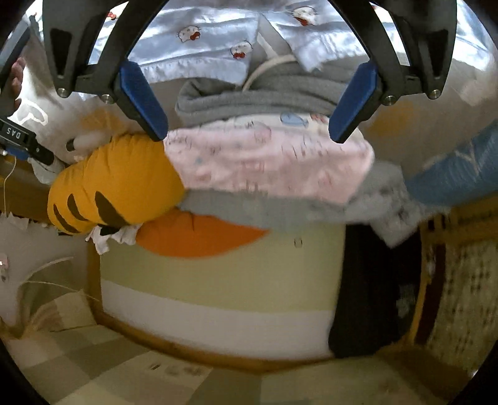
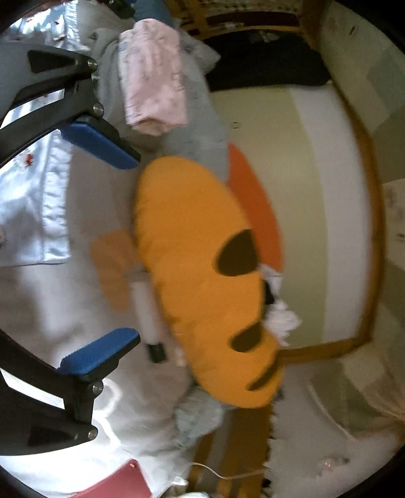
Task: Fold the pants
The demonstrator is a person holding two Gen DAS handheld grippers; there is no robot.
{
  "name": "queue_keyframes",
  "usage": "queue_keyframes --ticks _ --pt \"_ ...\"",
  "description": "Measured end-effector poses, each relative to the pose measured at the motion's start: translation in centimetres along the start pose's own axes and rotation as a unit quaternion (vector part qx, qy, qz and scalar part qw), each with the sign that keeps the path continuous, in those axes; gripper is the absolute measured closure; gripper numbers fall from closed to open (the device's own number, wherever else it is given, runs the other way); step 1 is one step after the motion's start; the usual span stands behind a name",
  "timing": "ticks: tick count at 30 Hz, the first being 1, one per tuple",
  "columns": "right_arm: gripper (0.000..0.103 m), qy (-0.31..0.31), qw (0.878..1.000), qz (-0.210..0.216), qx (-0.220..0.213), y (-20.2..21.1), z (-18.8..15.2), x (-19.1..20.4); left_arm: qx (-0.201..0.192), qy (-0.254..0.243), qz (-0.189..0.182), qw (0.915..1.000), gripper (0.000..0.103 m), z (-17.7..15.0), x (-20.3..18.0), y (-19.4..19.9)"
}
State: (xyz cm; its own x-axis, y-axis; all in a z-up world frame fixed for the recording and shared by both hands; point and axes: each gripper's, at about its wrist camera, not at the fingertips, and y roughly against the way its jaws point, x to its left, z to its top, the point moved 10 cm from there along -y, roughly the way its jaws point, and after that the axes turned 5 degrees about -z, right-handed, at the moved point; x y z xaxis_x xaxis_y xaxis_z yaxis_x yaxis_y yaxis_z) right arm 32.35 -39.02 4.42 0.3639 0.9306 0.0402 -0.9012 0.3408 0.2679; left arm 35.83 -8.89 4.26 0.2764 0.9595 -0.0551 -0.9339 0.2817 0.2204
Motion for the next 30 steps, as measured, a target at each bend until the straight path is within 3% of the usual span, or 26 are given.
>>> queue_keyframes --ticks 3,10,13,15,19,22,26,30 --pt "0.001 0.016 1.0 -0.002 -0.017 1.1 0.6 0.6 -0.009 -0.01 0.007 0.9999 0.0 1.1 -0.6 0.8" --pt "0.001 0.018 0.998 0.024 -0.056 4.3 2.7 2.1 -0.072 -0.031 0.01 0.9969 0.0 4.7 -2.2 5.8" --pt "0.001 0.022 0.995 0.03 -0.09 7.2 4.2 3.3 -0.091 -0.03 -0.006 0.9954 0.0 6.2 -2.6 7.9" --pt "0.001 0.021 0.992 0.025 -0.119 9.3 5.3 3.7 -0.11 -0.034 0.02 0.9931 0.0 7.2 -2.2 9.4" --pt "0.001 0.039 0.99 0.015 -0.135 11.8 6.3 4.2 -0.159 -0.03 0.06 0.985 0.0 9.2 -1.3 12.8" --pt "0.001 0.037 0.986 0.009 -0.163 14.1 7.4 3.9 -0.176 -0.025 0.055 0.9825 0.0 10.3 -1.1 14.7" --pt "0.001 0.025 0.985 0.037 -0.164 16.5 8.5 3.5 -0.194 -0.04 0.054 0.9788 0.0 11.3 -1.6 17.0" --pt "0.001 0.02 0.98 0.043 -0.192 20.4 10.1 2.5 -0.206 -0.048 0.039 0.9765 0.0 12.2 -2.6 19.8"
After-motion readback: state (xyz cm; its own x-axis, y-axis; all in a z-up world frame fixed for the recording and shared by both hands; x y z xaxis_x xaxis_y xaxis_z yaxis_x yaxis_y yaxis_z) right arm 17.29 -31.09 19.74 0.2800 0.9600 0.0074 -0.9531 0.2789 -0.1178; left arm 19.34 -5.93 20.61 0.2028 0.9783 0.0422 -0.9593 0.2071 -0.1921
